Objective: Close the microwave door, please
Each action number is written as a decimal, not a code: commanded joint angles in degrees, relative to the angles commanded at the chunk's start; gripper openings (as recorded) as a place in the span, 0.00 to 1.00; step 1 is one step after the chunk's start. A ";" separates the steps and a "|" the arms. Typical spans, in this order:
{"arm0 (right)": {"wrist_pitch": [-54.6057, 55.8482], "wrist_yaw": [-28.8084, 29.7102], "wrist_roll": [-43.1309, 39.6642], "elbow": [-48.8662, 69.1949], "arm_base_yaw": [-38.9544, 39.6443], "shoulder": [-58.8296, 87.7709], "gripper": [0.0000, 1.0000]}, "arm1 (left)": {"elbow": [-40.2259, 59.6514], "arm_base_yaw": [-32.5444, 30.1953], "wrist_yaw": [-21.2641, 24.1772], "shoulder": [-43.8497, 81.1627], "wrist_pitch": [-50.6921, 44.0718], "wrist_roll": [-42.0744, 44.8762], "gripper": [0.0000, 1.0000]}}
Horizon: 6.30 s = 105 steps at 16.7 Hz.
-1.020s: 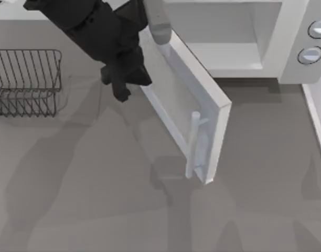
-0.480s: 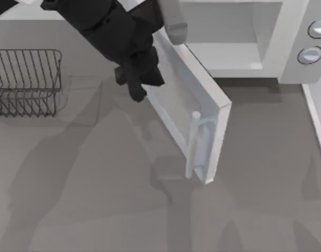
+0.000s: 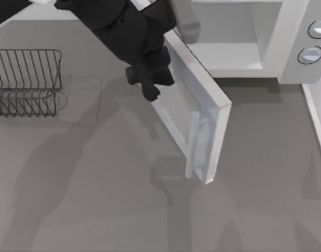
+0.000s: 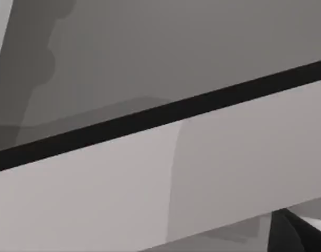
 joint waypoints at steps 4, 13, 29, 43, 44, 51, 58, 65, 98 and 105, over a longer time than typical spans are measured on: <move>0.00 0.00 0.00 0.00 0.00 0.00 1.00 | 0.26 -0.26 -0.15 0.04 0.14 -0.38 0.00; 0.00 0.00 0.00 0.00 0.00 0.00 1.00 | 3.25 -2.81 -1.07 2.36 0.40 -2.89 0.00; 0.00 0.00 0.00 0.00 0.00 0.00 1.00 | 5.66 -5.35 -1.49 5.05 -0.49 -5.42 0.00; 0.00 0.00 0.00 0.00 0.00 0.00 1.00 | 10.12 -6.97 -2.74 7.26 0.02 -7.37 0.00; 0.00 0.00 0.00 0.00 0.00 0.00 1.00 | 9.97 -6.92 -2.67 7.33 -0.07 -7.36 0.00; 0.00 0.00 0.00 0.00 0.00 0.00 1.00 | 12.34 -12.59 0.36 5.62 4.86 -4.20 0.00; 0.00 0.00 0.00 0.00 0.00 0.00 1.00 | 13.74 -11.15 -1.38 8.61 0.94 -7.41 0.00; 0.00 0.00 0.00 0.00 0.00 0.00 1.00 | 14.44 -9.42 -3.39 10.46 -0.81 -9.32 0.00; 0.00 0.00 0.00 0.00 0.00 0.00 1.00 | 26.49 -13.53 -4.75 17.74 -4.06 -13.02 0.00; 0.00 0.00 0.00 0.00 0.00 0.00 1.00 | 30.59 -15.74 -3.81 23.48 -8.67 -14.27 0.00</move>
